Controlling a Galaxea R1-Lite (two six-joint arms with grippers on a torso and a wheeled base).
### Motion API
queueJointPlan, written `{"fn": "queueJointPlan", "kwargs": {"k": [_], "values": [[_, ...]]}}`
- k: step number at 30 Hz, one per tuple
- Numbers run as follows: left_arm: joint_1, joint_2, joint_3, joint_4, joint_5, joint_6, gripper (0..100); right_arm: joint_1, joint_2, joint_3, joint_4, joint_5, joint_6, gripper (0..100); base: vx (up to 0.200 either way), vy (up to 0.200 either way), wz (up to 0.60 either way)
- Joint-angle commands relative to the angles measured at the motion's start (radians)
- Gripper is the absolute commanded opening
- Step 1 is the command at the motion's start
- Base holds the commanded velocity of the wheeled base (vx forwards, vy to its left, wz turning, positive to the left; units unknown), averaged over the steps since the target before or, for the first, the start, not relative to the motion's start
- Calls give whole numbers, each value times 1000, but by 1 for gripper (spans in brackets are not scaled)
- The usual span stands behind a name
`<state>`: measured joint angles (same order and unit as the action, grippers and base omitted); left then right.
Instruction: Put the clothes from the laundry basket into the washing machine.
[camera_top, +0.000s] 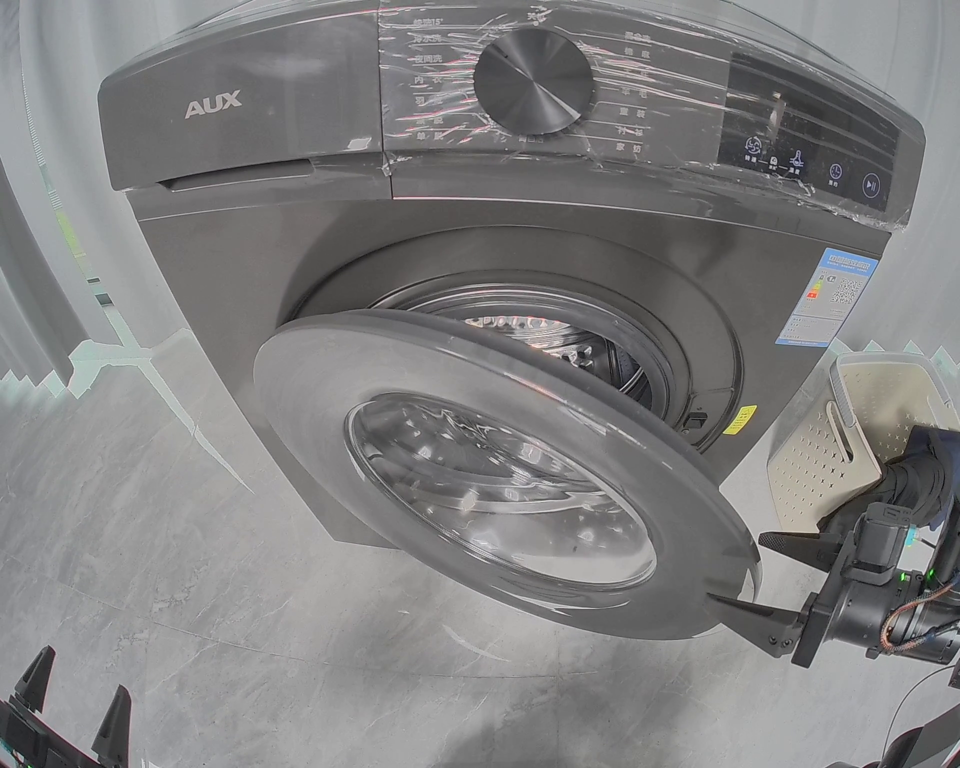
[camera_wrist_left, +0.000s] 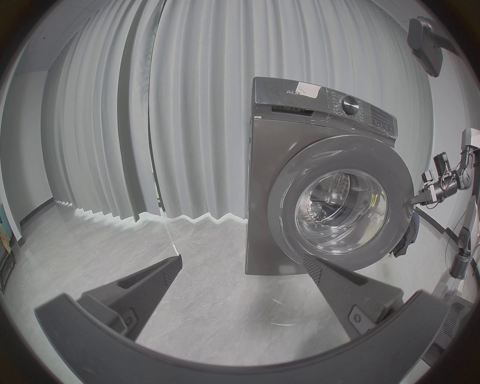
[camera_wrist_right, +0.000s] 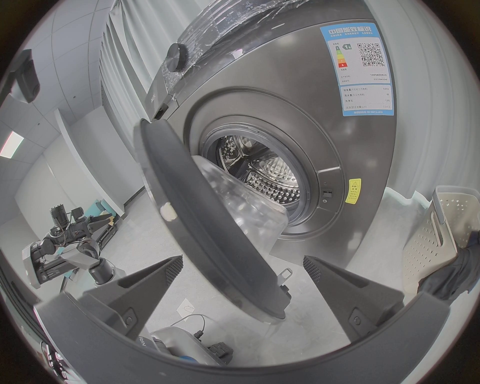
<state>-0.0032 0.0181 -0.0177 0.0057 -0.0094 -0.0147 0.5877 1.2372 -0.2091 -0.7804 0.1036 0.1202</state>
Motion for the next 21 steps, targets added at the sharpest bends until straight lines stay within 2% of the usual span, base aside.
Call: {"fn": "queueJointPlan", "kwargs": {"k": [1,4,12,17,21], "values": [[0,-18,15,0,0,1,100,-3,56,-26,-2,1,-1,100,0,0,0],[0,-17,15,0,0,-1,100,3,62,-16,1,2,-1,100,0,0,0],[0,-17,15,0,0,-1,100,93,48,28,1,7,12,100,0,0,0],[0,-17,15,0,0,1,100,78,33,53,-2,5,10,100,0,0,0],[0,-18,15,0,0,-1,100,77,-73,100,13,1,6,100,0,0,0]]}}
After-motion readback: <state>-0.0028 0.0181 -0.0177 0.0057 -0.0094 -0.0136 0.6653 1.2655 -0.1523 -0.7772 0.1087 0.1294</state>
